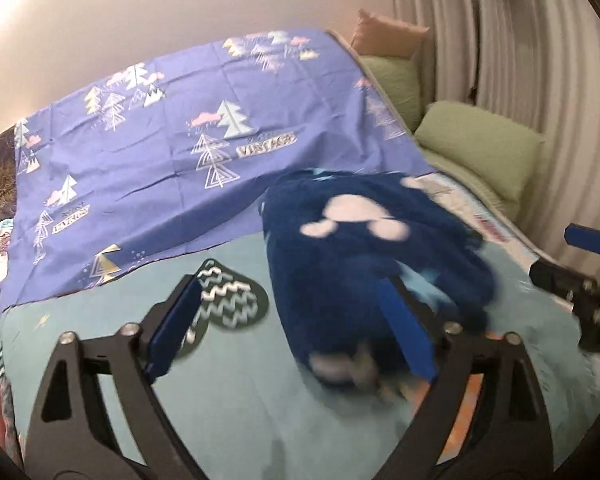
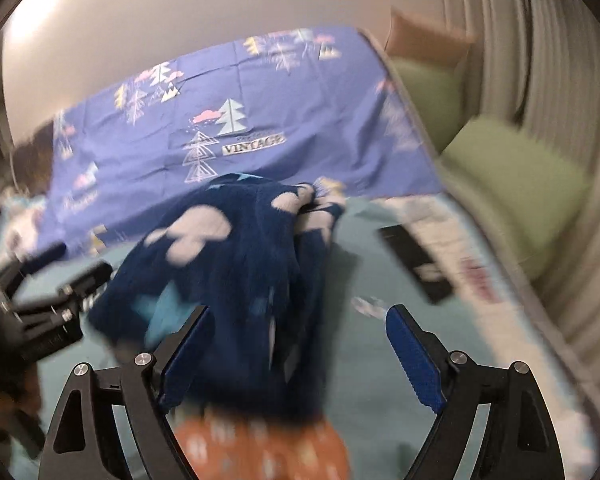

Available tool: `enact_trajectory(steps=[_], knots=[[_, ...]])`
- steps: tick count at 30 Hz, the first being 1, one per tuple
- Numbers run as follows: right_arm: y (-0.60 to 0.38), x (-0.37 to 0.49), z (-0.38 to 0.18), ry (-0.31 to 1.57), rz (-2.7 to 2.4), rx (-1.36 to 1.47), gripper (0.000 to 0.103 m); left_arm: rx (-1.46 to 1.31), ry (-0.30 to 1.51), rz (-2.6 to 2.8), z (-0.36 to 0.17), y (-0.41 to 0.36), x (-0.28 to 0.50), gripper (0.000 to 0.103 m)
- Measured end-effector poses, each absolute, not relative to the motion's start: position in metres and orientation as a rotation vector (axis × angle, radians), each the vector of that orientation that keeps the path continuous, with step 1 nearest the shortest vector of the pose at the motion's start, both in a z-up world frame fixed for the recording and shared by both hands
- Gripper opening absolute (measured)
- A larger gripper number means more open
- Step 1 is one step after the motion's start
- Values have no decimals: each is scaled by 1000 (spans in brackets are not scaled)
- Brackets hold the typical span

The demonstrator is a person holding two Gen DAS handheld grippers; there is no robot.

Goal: Fold small clothes

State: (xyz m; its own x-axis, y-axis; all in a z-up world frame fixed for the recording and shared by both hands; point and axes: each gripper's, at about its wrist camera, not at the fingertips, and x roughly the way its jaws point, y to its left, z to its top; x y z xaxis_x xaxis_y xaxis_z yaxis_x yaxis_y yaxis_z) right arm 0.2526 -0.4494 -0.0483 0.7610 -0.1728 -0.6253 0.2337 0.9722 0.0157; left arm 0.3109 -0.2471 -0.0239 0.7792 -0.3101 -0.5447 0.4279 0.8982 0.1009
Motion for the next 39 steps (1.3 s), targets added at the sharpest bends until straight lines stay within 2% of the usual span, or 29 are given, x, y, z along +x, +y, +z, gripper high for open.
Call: enact_trajectory(steps=[8, 11, 19, 26, 39], knots=[[-380, 111, -2, 579, -247, 136, 89, 228, 493, -375, 22, -197, 176, 99], [-357, 63, 10, 566, -206, 207, 90, 214, 498, -330, 27, -173, 138, 99], [-307, -17, 27, 520, -219, 184, 93, 214, 463, -248, 30, -117, 48, 99], [-285, -50, 23, 519, -229, 167, 93, 169, 481, -239, 27, -97, 11, 99], [-277, -69, 16, 540, -219, 174, 93, 178, 501, -243, 18, -96, -12, 99]])
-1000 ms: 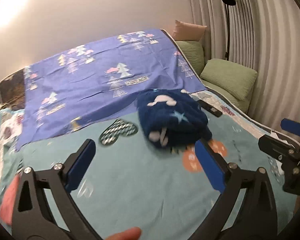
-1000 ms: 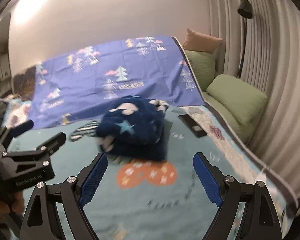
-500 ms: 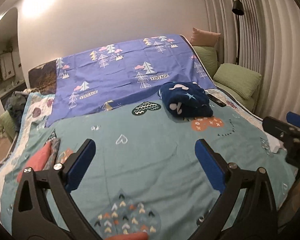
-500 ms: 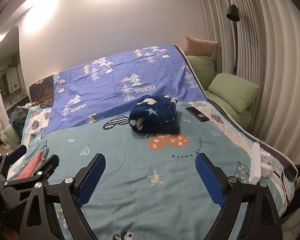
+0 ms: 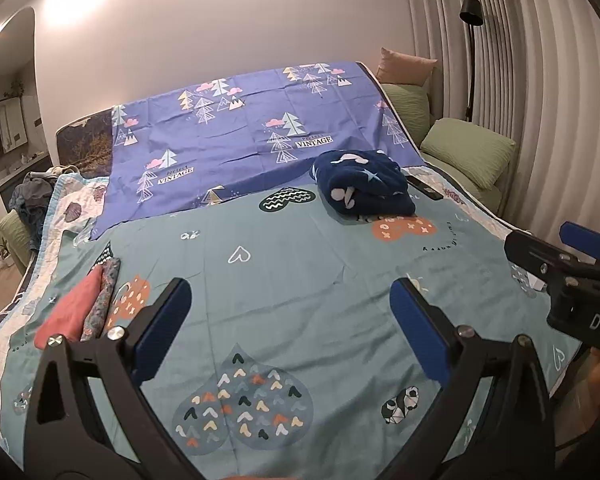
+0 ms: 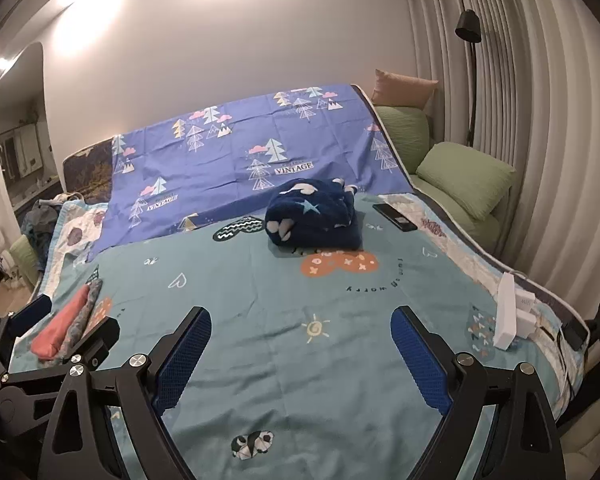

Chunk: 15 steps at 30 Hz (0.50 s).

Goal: Fold small clothes

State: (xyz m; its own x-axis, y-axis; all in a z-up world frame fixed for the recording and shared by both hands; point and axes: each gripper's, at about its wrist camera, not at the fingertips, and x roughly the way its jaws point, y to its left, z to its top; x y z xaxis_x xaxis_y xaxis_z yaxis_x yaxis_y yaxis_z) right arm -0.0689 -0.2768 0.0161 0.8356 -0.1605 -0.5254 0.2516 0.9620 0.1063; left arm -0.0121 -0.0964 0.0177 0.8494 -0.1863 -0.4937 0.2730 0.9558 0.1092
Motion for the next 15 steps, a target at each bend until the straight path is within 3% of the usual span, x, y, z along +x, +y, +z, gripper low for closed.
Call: enact_trajectory(steps=[15], knots=[[-278, -69, 14, 540, -227, 173, 93, 182, 499, -234, 17, -96, -13, 99]])
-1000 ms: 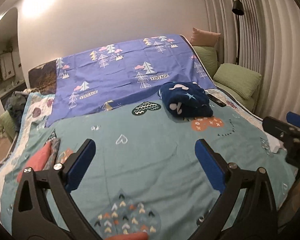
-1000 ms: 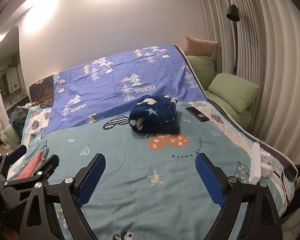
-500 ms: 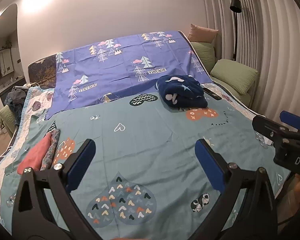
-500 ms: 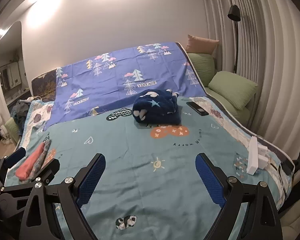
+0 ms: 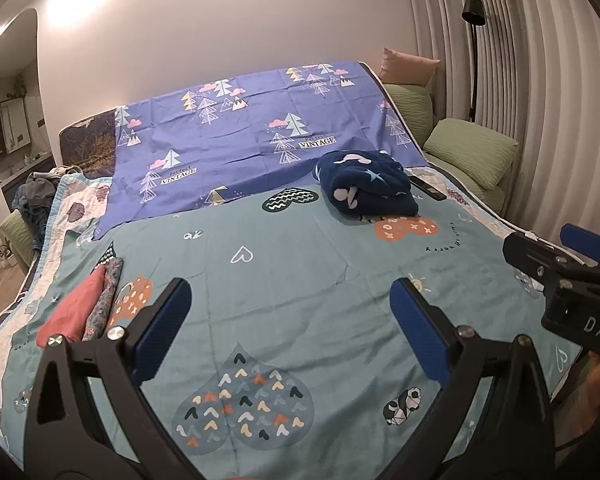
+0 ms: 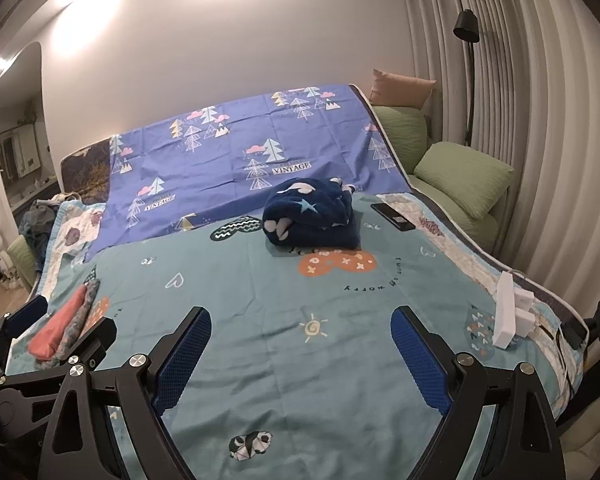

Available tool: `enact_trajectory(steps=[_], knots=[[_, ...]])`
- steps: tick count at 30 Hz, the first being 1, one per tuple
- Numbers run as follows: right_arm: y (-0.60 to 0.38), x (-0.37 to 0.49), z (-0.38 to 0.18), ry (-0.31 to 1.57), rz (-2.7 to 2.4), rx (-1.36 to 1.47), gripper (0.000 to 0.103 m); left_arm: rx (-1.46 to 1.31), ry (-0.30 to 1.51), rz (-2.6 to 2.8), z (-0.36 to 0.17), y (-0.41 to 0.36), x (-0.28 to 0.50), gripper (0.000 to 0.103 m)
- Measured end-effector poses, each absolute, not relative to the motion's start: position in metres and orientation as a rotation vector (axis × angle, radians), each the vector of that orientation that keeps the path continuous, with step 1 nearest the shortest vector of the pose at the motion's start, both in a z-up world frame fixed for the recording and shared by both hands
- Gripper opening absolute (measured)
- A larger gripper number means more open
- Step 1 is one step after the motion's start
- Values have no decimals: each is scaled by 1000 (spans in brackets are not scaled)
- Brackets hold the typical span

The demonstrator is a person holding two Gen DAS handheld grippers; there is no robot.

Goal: Fold small clothes

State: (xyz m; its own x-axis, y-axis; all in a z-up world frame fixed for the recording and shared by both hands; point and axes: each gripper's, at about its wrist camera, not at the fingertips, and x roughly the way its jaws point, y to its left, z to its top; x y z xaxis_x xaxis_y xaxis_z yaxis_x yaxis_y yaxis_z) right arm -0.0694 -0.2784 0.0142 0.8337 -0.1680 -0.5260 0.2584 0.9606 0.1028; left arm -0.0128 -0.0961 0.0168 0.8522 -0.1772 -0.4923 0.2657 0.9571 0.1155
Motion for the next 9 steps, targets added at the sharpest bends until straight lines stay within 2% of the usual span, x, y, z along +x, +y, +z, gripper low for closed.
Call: enact_trajectory(steps=[9], knots=[[-279, -69, 11, 542, -230, 175, 93, 179, 501, -233, 17, -95, -13, 99]])
